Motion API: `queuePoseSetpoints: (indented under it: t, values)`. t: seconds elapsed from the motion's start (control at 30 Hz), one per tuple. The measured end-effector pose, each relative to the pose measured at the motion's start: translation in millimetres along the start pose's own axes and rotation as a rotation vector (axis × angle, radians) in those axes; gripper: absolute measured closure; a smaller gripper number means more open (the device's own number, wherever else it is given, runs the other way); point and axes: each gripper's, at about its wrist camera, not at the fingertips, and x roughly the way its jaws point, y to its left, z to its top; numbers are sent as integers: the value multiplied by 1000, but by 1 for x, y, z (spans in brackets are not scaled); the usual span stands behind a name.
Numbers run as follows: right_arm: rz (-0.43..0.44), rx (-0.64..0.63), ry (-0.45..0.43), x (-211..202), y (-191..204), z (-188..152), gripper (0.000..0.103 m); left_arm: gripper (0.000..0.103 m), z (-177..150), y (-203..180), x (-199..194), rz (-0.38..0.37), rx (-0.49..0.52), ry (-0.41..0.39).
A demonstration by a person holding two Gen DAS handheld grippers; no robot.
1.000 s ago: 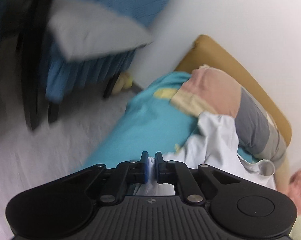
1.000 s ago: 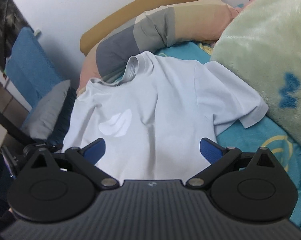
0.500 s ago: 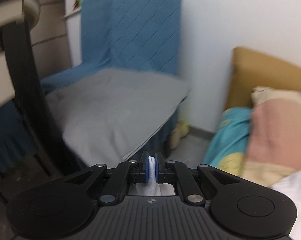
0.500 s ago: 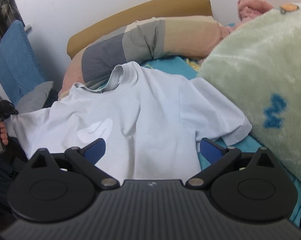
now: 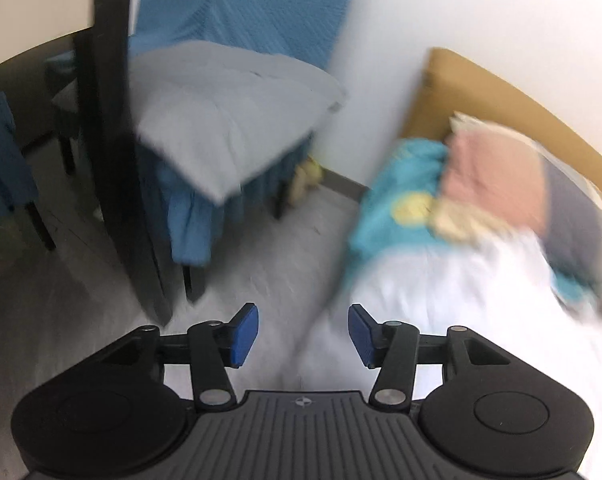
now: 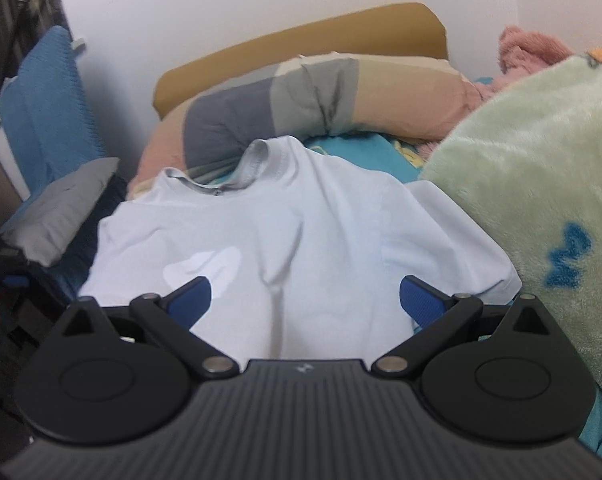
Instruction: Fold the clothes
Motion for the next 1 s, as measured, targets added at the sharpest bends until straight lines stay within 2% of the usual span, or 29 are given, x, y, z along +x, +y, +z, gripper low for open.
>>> queuePoseSetpoints:
  t: [0.13, 0.27, 0.43, 0.53, 0.67, 0.73, 0.8, 0.83, 0.87, 0.9, 1.0]
  values:
    - [45, -19, -38, -27, 9, 2, 1, 51, -55, 27, -70, -44, 9, 59]
    - [47, -81, -95, -65, 14, -2, 1, 51, -100, 50, -132, -75, 42, 50]
    - [30, -72, -109, -105, 4, -11, 1, 53, -162, 64, -191, -197, 38, 113]
    - [8, -62, -106, -121, -4, -15, 1, 52, -205, 53, -199, -246, 125, 192]
    - [-29, -61, -116, -137, -15, -18, 1, 51, -254, 26, -205, -273, 254, 234]
    - [-41, -57, -124, -143, -19, -18, 1, 51, -271, 17, -207, -227, 301, 231]
    - [-39, -33, -120, -147, -25, -20, 1, 60, -282, 13, -204, -143, 323, 211]
    - [-37, -20, -116, -148, -28, -22, 1, 64, -282, 18, -202, -148, 291, 216]
    - [-35, -6, -112, -149, -30, -23, 1, 79, -282, 23, -199, -153, 258, 220]
    - [-32, 8, -107, -149, -33, -25, 1, 98, -282, 27, -196, -158, 226, 224]
    - [-28, 49, -92, -147, -39, -29, 1, 102, -281, 33, -199, -209, 206, 222]
